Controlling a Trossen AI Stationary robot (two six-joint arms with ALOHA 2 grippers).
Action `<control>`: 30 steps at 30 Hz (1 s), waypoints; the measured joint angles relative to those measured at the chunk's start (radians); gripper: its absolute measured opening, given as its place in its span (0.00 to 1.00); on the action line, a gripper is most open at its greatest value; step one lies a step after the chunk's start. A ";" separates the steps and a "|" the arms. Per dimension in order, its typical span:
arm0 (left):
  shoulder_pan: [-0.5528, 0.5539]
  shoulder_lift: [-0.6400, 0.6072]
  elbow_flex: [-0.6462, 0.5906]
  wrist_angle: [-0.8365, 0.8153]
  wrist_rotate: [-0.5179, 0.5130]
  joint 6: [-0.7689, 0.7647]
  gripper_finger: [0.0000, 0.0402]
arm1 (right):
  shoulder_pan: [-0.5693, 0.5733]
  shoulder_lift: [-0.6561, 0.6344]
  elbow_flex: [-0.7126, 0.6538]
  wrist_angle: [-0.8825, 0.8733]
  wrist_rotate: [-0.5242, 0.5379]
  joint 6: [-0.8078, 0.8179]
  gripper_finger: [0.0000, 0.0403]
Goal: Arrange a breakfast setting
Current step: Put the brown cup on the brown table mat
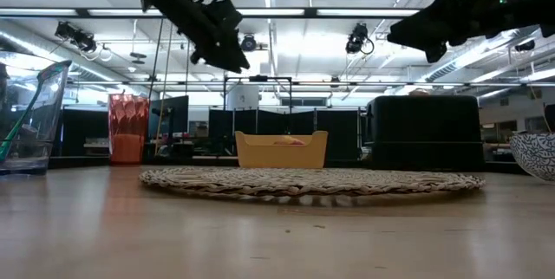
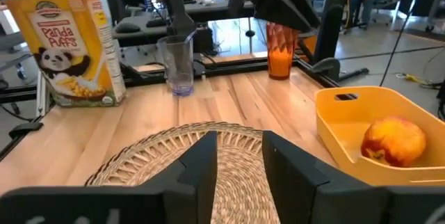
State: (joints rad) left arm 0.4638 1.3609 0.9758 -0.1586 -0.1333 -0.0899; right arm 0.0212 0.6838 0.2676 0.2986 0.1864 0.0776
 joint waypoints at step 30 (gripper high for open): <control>0.379 -0.019 0.190 -0.910 -0.257 -0.213 0.44 | 0.001 0.075 0.000 0.010 -0.004 -0.010 0.39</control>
State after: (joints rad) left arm 0.8426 1.3416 1.1660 -1.0690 -0.3907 -0.3029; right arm 0.0219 0.7589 0.2676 0.3083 0.1825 0.0673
